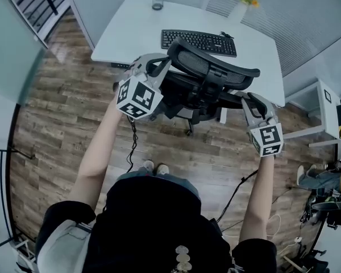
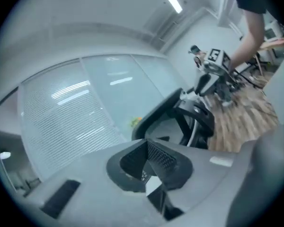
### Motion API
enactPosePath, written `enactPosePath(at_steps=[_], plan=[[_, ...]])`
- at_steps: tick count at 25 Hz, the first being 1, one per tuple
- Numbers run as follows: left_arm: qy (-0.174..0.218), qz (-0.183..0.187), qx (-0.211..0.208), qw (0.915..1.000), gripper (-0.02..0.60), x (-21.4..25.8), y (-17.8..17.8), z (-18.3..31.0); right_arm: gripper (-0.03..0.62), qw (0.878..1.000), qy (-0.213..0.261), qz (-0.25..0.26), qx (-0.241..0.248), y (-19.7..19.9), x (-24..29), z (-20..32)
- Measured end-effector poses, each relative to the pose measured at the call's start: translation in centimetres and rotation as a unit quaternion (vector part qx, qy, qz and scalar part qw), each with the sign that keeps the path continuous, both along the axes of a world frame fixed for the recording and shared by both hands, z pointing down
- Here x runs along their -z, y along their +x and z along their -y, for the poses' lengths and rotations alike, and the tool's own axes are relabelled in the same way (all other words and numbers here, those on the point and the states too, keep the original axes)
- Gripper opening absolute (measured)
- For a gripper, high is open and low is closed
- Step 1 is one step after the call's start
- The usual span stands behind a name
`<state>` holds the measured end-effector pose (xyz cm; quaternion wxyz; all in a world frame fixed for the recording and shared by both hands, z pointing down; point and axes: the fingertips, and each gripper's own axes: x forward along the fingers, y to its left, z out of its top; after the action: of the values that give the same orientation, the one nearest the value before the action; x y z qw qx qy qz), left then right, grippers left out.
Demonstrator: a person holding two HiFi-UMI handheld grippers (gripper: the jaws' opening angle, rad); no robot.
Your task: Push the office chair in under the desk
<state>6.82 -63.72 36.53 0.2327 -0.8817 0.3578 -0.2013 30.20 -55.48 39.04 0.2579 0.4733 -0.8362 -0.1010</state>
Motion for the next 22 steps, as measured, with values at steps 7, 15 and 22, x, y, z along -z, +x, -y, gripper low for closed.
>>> enactPosePath(at_steps=[7, 15, 22], plan=[[-0.029, -0.269, 0.076, 0.9597, 0.008, 2.6, -2.5, -1.0, 0.014, 0.943, 0.114, 0.276, -0.147, 1.3, 4.2, -2.3], [-0.049, -0.267, 0.075, 0.9594, 0.008, 0.4, -2.0, -2.3, 0.011, 0.907, 0.149, 0.328, -0.217, 2.8, 4.0, -4.5], [-0.05, -0.254, 0.074, 0.9631, 0.008, 0.4, -1.7, -2.5, 0.009, 0.907, 0.151, 0.324, -0.225, 3.0, 3.9, -4.6]])
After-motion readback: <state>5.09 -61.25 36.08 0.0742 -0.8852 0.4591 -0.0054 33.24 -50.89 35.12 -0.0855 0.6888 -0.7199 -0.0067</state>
